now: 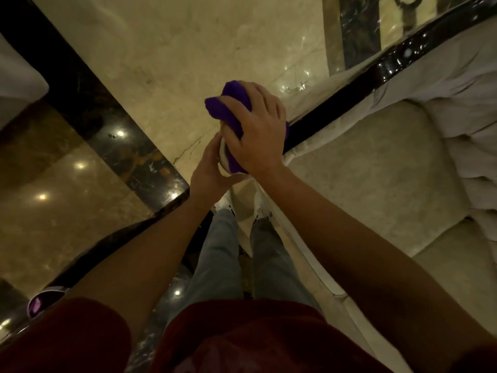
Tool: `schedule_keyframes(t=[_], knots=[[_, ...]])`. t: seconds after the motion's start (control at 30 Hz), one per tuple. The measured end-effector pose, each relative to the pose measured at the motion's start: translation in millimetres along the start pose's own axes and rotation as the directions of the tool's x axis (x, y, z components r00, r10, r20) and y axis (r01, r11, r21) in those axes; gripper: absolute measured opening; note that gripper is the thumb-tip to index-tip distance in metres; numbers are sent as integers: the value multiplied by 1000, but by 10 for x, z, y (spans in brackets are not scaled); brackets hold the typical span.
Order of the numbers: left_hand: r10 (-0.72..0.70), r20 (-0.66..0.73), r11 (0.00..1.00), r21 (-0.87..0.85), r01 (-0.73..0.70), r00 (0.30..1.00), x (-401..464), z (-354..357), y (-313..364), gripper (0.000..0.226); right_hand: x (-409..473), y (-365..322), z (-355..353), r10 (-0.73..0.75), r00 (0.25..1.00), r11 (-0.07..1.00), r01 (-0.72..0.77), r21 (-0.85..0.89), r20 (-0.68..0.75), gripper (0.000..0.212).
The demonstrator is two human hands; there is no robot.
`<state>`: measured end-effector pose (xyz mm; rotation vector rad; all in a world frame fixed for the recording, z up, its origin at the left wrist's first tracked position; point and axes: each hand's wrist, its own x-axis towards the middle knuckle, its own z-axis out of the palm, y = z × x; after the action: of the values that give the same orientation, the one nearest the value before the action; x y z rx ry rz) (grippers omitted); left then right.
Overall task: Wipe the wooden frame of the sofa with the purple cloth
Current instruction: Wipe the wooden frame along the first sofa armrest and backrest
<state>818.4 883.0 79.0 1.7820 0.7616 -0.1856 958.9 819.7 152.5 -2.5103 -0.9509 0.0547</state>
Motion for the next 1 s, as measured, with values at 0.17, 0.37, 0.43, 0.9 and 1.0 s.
schedule_keyframes(t=[0.17,0.37,0.43,0.9,1.0], knots=[[5,-7,1000,-8,-5,1000,-12,-10,-12,115,-106,435,-356,-356,897,911,395,-116,262,35],[41,-4,999,9,-41,999,1,-9,-11,121,437,1077,-856,-121,982,940,160,-301,144,37],[8,0,1000,-14,-8,1000,-10,-24,-9,124,494,1045,-882,-34,995,943,64,-326,95,36],[-70,54,994,90,65,996,-14,-59,12,119,-333,138,-255,-101,982,992,112,-57,160,37],[-52,38,988,149,46,998,-35,-86,229,123,-345,571,-535,-323,905,922,367,-124,278,29]])
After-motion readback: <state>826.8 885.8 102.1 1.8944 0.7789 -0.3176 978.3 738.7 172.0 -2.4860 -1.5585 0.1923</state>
